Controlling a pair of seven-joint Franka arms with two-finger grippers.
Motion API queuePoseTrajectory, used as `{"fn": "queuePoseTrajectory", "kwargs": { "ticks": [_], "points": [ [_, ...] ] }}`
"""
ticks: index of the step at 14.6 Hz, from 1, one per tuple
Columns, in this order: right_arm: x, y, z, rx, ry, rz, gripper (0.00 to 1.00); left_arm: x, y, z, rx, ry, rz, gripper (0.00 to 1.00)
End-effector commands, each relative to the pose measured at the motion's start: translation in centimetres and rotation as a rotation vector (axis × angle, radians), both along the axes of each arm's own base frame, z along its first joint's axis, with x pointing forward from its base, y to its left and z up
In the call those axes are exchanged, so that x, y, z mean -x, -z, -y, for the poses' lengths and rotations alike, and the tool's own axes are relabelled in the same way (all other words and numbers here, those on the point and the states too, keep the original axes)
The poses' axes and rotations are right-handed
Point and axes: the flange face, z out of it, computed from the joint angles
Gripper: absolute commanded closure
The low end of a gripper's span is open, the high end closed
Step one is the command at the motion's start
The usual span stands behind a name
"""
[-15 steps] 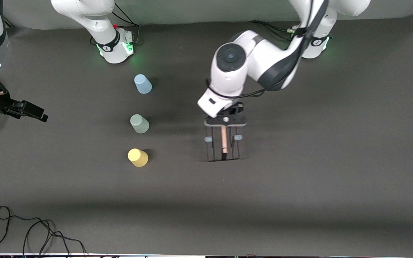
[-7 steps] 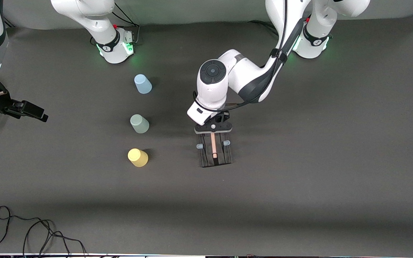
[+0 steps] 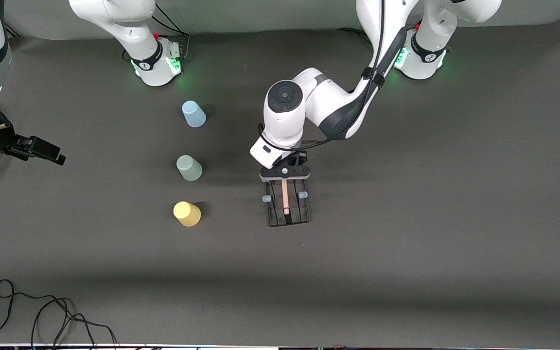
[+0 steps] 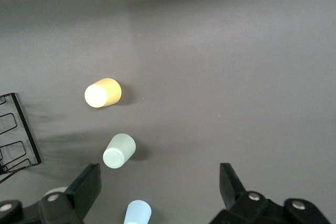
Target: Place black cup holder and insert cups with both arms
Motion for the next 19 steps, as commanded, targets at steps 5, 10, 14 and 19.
{"fn": "queuePoseTrajectory", "kwargs": {
  "ticks": [5, 10, 14, 19],
  "points": [
    [1.0, 2.3, -0.1, -0.005, 0.002, -0.028, 0.0, -0.1, 0.8, 1.5, 0.024, -0.011, 0.028, 0.01],
    [1.7, 7.1, -5.2, -0.001, 0.014, -0.002, 0.0, -3.2, -10.6, -3.2, 0.015, -0.105, -0.008, 0.0],
    [3.5, 11.0, -10.9, 0.003, 0.094, -0.002, 0.0, -4.6, -20.9, -13.1, -0.038, -0.005, -0.103, 0.0],
    [6.0, 18.6, -13.0, -0.001, 0.098, 0.034, 0.0, -5.6, -27.9, -28.3, -0.064, 0.127, -0.174, 0.0]
  ]
}}
